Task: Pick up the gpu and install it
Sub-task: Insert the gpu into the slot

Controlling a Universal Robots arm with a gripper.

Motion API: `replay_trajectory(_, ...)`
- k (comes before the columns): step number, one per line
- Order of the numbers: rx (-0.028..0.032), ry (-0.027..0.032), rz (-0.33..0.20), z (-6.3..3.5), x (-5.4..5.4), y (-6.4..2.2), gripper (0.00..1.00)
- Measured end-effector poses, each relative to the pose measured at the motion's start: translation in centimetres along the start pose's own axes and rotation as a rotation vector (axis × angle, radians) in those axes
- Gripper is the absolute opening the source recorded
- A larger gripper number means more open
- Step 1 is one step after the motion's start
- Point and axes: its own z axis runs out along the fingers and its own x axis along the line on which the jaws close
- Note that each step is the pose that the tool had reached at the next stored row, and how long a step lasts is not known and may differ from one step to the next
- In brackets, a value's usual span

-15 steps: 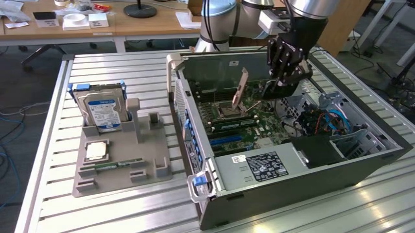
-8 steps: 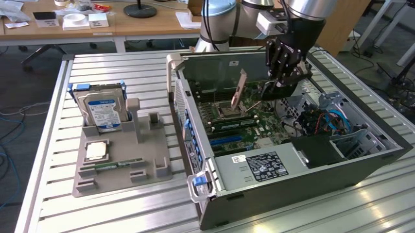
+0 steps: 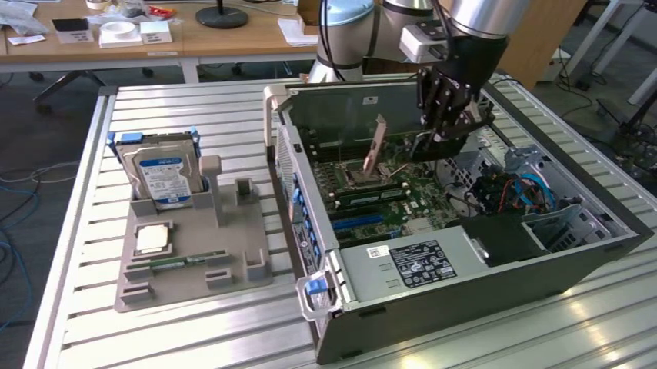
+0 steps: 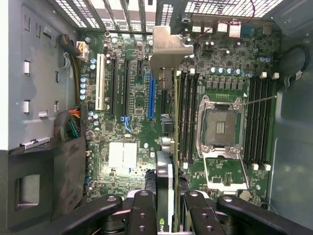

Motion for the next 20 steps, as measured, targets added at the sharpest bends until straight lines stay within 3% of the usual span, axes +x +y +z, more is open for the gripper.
replay_trajectory(7, 0.0056, 0.0002, 0.0, 0.7, 0.0, 0.41, 0.27)
replay_trajectory(16, 0.0072, 0.0002, 0.0, 1.16, 0.0, 0.56, 0.27)
replay_trajectory(20, 0.0116, 0.0003, 0.0, 1.78, 0.0, 0.82, 0.27)
